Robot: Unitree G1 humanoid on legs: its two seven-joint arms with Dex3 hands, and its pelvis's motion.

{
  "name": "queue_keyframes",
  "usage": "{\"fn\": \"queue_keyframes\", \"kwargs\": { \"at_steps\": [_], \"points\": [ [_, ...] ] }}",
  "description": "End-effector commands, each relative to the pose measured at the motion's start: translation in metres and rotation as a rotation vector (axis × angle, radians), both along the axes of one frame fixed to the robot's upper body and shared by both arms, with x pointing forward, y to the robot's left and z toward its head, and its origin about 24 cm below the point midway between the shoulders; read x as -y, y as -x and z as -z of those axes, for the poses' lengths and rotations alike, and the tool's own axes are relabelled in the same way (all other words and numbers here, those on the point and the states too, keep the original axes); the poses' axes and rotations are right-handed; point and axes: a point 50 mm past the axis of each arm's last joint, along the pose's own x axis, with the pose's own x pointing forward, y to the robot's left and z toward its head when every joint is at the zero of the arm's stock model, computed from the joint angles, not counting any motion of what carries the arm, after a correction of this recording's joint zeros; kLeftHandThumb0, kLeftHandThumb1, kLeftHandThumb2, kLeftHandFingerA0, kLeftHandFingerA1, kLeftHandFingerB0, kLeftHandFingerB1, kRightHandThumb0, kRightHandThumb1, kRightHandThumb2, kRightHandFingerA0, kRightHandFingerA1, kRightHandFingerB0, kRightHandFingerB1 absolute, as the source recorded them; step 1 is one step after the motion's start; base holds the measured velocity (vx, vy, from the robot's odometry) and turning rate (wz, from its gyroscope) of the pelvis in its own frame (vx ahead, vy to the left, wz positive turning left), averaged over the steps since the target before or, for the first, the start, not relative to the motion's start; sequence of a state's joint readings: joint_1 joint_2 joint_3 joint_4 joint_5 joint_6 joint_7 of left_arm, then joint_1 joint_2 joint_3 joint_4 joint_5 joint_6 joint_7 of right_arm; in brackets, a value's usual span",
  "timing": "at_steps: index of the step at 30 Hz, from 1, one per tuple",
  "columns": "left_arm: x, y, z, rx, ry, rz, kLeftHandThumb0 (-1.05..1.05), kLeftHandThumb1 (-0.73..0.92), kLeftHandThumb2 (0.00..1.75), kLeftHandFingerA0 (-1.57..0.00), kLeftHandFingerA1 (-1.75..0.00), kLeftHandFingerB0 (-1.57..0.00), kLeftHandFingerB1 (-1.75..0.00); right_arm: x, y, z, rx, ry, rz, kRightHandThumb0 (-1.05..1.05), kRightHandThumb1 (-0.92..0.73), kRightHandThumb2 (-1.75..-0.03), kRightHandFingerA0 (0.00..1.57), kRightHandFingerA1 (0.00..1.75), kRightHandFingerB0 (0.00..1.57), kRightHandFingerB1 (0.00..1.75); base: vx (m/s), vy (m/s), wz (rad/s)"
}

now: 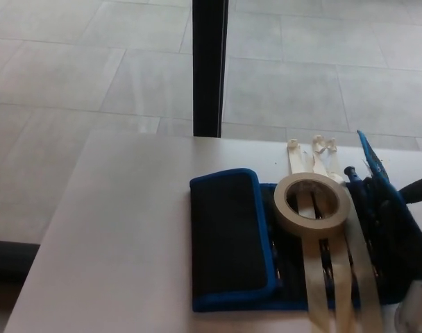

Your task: The robot uses its right hand to open a black folded toolkit cover kept in the middle of the desk

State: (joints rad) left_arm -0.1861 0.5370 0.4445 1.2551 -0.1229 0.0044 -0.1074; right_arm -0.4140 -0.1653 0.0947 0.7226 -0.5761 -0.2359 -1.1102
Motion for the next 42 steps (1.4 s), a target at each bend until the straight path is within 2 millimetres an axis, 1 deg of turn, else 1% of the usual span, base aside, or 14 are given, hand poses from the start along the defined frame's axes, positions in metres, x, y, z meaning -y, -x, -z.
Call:
{"fn": "queue_keyframes", "kwargs": {
  "at_steps": [1, 3, 4, 13, 16, 21, 24, 25, 29, 30, 31, 35, 37, 42],
  "points": [
    [-0.006, 0.002, -0.005, 0.016, 0.0, -0.034, -0.69, 0.79, 0.64, -0.52, -0.63, -0.42, -0.46, 0.053, -0.009, -0.016, 0.227, -0.864, 0.343, -0.29, -0.62, -0.8, 0.94, 1.57, 0.83, 0.93, 0.0, 0.0, 0.0],
    [-0.007, 0.004, -0.005, 0.021, 0.001, -0.036, -0.69, 0.61, 1.01, -0.5, -0.68, -0.37, -0.57, 0.073, -0.009, -0.016, 0.234, -1.087, 0.463, -0.26, -0.69, -0.68, 0.7, 1.12, 0.76, 0.82, 0.0, 0.0, 0.0],
    [-0.008, 0.004, -0.005, 0.02, -0.004, -0.047, -0.71, 0.78, 0.63, -0.53, -0.65, -0.43, -0.48, 0.088, -0.01, -0.018, 0.229, -1.194, 0.538, -0.19, -0.68, -0.7, 0.68, 1.21, 0.73, 0.98, 0.0, 0.0, 0.0],
    [-0.01, 0.01, -0.005, -0.001, -0.012, -0.026, -0.72, 0.81, 0.64, -0.51, -0.62, -0.4, -0.46, 0.164, 0.03, -0.014, 0.221, -1.202, 0.665, -0.26, -0.68, -0.78, 0.48, 1.47, 0.6, 1.5, 0.0, 0.0, 0.0],
    [-0.011, 0.01, -0.006, 0.007, -0.01, -0.042, -0.71, 0.61, 1.01, -0.5, -0.68, -0.37, -0.57, 0.185, 0.057, 0.0, 0.033, -1.024, 0.673, -0.36, -0.72, -0.74, 0.65, 1.29, 0.69, 1.01, 0.0, 0.0, 0.0],
    [-0.011, 0.011, -0.007, 0.004, -0.023, -0.023, -0.71, 0.63, 1.02, -0.48, -0.67, -0.34, -0.56, 0.205, 0.089, 0.012, 0.018, -1.065, 0.711, -0.36, -0.63, -0.79, 0.44, 1.12, 0.67, 1.15, 0.0, 0.0, 0.0],
    [-0.011, 0.01, -0.007, 0.0, -0.019, -0.023, -0.72, 0.8, 0.64, -0.52, -0.61, -0.4, -0.45, 0.212, 0.099, 0.017, -0.066, -0.99, 0.735, -0.36, -0.61, -0.79, 0.76, 1.5, 0.72, 1.14, 0.0, 0.0, 0.0],
    [-0.011, 0.009, -0.007, 0.0, -0.019, -0.023, -0.7, 0.61, 1.01, -0.49, -0.67, -0.36, -0.57, 0.216, 0.106, 0.018, -0.075, -0.96, 0.738, -0.39, -0.53, -0.77, 0.84, 1.35, 0.87, 1.07, 0.0, 0.0, 0.0],
    [-0.011, 0.007, -0.008, 0.013, -0.018, -0.028, -0.71, 0.79, 0.63, -0.52, -0.61, -0.4, -0.45, 0.223, 0.107, 0.01, 0.012, -1.035, 0.702, -0.39, -0.52, -0.69, 0.64, 1.09, 0.8, 0.94, 0.0, 0.0, 0.0],
    [-0.011, 0.007, -0.008, 0.013, -0.02, -0.029, -0.7, 0.62, 1.02, -0.49, -0.67, -0.34, -0.56, 0.227, 0.105, 0.002, 0.09, -1.087, 0.675, -0.36, -0.56, -0.73, 0.79, 1.09, 0.86, 0.9, 0.0, 0.0, 0.0],
    [-0.012, 0.007, -0.008, 0.009, -0.022, -0.029, -0.72, 0.79, 0.63, -0.52, -0.61, -0.41, -0.45, 0.235, 0.106, -0.015, 0.106, -1.093, 0.554, -0.35, -0.55, -0.84, 1.07, 1.3, 0.94, 1.07, 0.0, 0.0, 0.0],
    [-0.012, 0.007, -0.009, 0.007, -0.023, -0.027, -0.69, 0.62, 1.02, -0.5, -0.68, -0.37, -0.57, 0.261, 0.112, -0.054, -0.006, -1.03, 0.485, -0.36, -0.49, -1.03, 1.13, 1.11, 0.32, 0.67, 0.0, 0.0, 0.0],
    [-0.013, 0.008, -0.009, -0.005, -0.029, -0.019, -0.71, 0.8, 0.64, -0.52, -0.63, -0.43, -0.46, 0.276, 0.121, -0.073, -0.038, -0.99, 0.491, -0.38, -0.53, -1.03, 1.1, 1.11, 0.26, 0.65, 0.0, 0.0, 0.0],
    [-0.014, 0.01, -0.009, 0.011, -0.02, -0.045, -0.7, 0.78, 0.63, -0.52, -0.63, -0.42, -0.46, 0.292, 0.144, -0.08, 0.04, -0.949, 0.546, -0.47, -0.46, -1.02, 1.17, 1.12, 0.93, 1.11, 0.0, 0.0, 0.0]
  ]
}}
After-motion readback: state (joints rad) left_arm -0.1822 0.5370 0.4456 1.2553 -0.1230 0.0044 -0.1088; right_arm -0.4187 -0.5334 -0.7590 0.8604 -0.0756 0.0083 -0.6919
